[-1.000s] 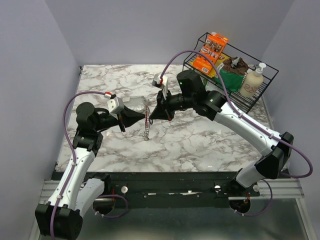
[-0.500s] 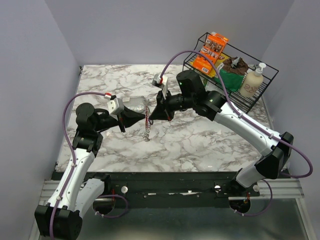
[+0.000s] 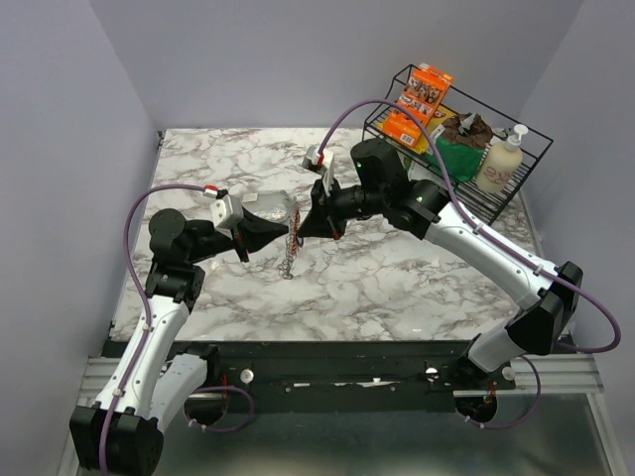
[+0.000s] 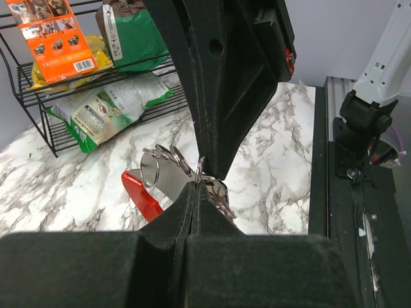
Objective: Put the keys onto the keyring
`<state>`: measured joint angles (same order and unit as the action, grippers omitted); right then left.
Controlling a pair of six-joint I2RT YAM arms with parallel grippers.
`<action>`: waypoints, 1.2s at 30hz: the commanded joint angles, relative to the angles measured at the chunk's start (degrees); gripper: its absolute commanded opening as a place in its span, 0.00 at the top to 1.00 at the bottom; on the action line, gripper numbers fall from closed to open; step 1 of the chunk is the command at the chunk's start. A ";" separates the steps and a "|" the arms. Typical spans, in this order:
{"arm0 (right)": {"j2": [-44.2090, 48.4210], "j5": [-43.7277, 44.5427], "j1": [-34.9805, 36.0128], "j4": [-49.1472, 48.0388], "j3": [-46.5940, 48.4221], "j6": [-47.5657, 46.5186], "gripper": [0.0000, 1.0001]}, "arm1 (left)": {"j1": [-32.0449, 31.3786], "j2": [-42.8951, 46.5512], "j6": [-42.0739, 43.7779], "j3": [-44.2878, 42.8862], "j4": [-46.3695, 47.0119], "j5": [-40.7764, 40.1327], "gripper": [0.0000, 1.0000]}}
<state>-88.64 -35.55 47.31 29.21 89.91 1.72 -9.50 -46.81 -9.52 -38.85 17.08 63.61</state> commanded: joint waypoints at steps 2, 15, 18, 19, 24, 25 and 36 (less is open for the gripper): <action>-0.83 0.22 0.33 -1.26 -0.70 0.22 0.99 | -0.35 1.37 -3.39 0.88 6.12 2.12 1.00; -0.92 -1.01 0.33 -1.18 -1.58 0.13 1.00 | -0.43 1.46 -6.04 1.85 11.30 3.97 1.00; -0.83 -1.01 0.33 -1.17 -1.75 0.04 1.00 | -0.52 1.63 -6.83 2.29 12.80 4.24 1.00; -0.92 -1.01 0.41 -1.17 -1.75 -0.04 1.00 | -0.52 1.63 -6.92 2.29 13.15 4.50 1.00; -0.83 -0.93 0.33 -1.00 -1.75 0.04 0.99 | -0.79 1.46 -7.09 2.29 13.42 4.76 1.00; -0.66 -0.84 0.41 -1.00 -1.84 -0.13 0.99 | -0.79 1.54 -7.01 2.29 13.42 4.76 1.00; 1.98 1.62 0.33 -1.09 -3.42 -1.19 0.61 | -0.79 1.19 -5.42 3.08 11.13 2.92 1.00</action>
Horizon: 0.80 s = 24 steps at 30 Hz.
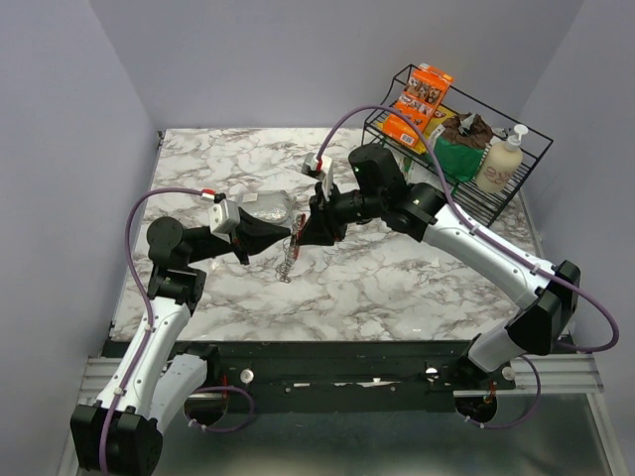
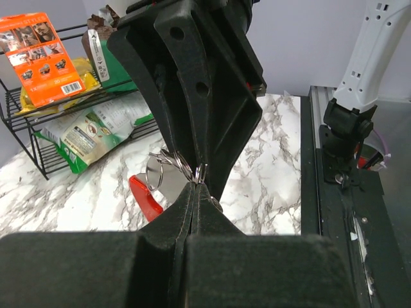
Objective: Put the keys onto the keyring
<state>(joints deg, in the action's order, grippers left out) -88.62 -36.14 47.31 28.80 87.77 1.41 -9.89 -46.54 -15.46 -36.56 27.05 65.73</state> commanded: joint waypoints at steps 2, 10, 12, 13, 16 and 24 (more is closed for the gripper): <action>2.83 3.00 0.33 -0.67 -1.89 -0.88 0.55 | -0.39 0.93 1.13 0.96 0.20 0.01 1.00; 9.41 4.94 0.33 -3.30 -6.90 -2.64 0.28 | -0.48 0.75 0.96 2.28 0.46 -2.10 1.00; 11.18 3.72 0.33 -5.84 -8.39 -2.47 0.18 | -0.48 0.49 -0.26 2.72 1.42 -2.37 1.00; 11.88 3.27 0.33 -6.73 -9.01 -2.46 0.14 | -0.39 0.49 -0.79 2.80 2.65 -2.63 1.00; 14.00 0.73 0.07 -9.54 -11.12 -2.29 0.04 | -0.57 -0.12 -2.98 3.77 5.72 -2.80 1.00; 15.93 -12.53 -3.36 -18.32 -14.47 1.83 0.03 | -0.75 -1.79 -8.52 6.06 13.99 -0.52 1.00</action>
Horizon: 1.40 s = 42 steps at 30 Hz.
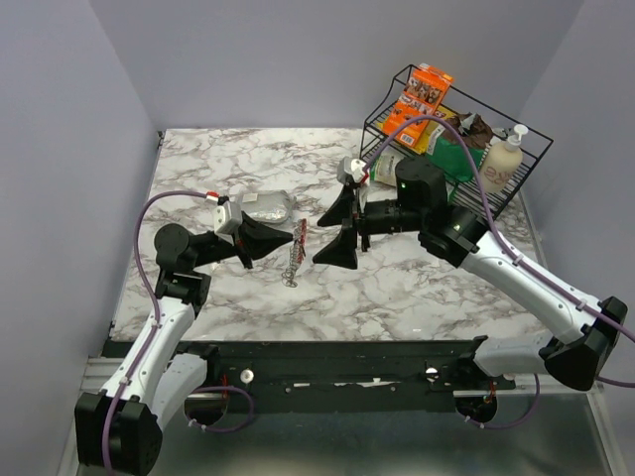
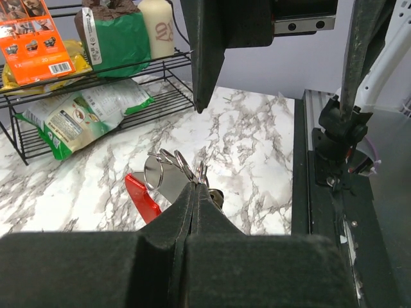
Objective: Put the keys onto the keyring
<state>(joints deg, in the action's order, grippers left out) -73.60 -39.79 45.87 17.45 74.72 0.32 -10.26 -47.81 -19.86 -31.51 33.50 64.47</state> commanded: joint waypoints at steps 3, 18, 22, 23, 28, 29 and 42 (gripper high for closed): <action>0.65 -15.65 -2.80 -9.97 -1.42 5.21 0.08 | -0.64 -0.79 -6.24 1.62 10.79 1.19 1.00; -4.52 -19.90 -2.98 -12.44 -0.19 9.70 0.51 | -1.34 -1.06 -8.71 1.36 14.76 1.19 1.00; -5.85 -16.82 -3.06 -12.70 0.08 10.84 0.52 | -1.51 -1.23 -8.71 1.27 14.84 1.10 1.00; -6.02 -16.11 -2.98 -12.71 0.16 10.85 0.52 | -1.52 -1.14 -8.79 1.27 14.76 1.01 1.00; -6.64 -12.60 -2.98 -12.71 0.43 11.72 0.55 | -1.60 -1.14 -8.53 1.36 14.67 0.84 1.00; -6.81 -12.51 -2.98 -12.71 0.52 11.90 0.55 | -1.69 -1.14 -8.53 1.36 14.67 0.92 1.00; -7.43 -10.75 -2.98 -12.62 0.61 12.07 0.56 | -1.87 -1.06 -8.62 1.18 14.67 0.84 1.00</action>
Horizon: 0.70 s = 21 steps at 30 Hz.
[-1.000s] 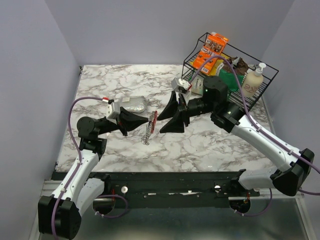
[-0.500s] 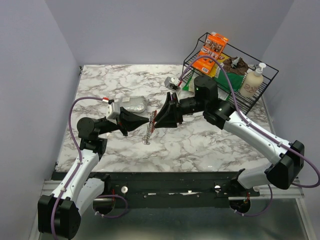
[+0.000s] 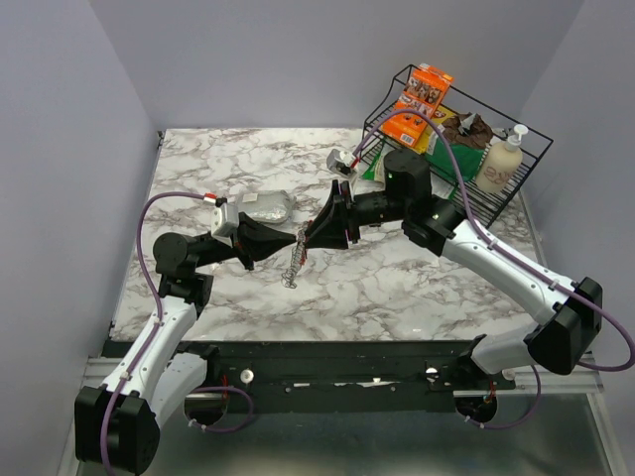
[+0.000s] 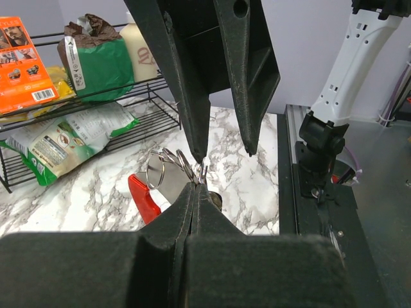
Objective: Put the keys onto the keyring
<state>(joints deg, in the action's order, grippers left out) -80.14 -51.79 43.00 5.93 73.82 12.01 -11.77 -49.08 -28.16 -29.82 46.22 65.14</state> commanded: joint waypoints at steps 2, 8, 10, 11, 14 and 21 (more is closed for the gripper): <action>-0.90 1.69 -0.11 -1.19 1.33 0.47 0.55 | -0.45 0.21 -0.31 -0.50 1.95 -0.02 1.00; -1.77 2.22 -0.11 -0.75 2.03 0.82 0.53 | -0.53 0.30 -0.40 -0.50 2.03 0.07 1.00; -1.86 2.31 -0.11 -0.49 2.20 0.82 0.53 | -0.53 0.30 -0.40 -0.59 1.95 0.07 1.00; -2.04 2.31 -0.11 -0.48 2.38 0.82 0.53 | -0.53 0.30 -0.40 -0.59 1.95 -0.10 1.00; -2.39 2.13 -0.11 -0.14 2.64 1.09 0.53 | -0.62 0.21 -0.40 -0.50 1.95 -0.10 1.00; -2.92 0.73 -0.11 -0.22 3.08 1.70 0.59 | -0.89 0.12 -0.40 -0.50 1.95 -0.28 1.00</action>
<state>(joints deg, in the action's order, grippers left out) -82.13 -50.46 43.00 6.02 74.91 13.08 -12.14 -49.08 -28.27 -29.82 46.22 65.12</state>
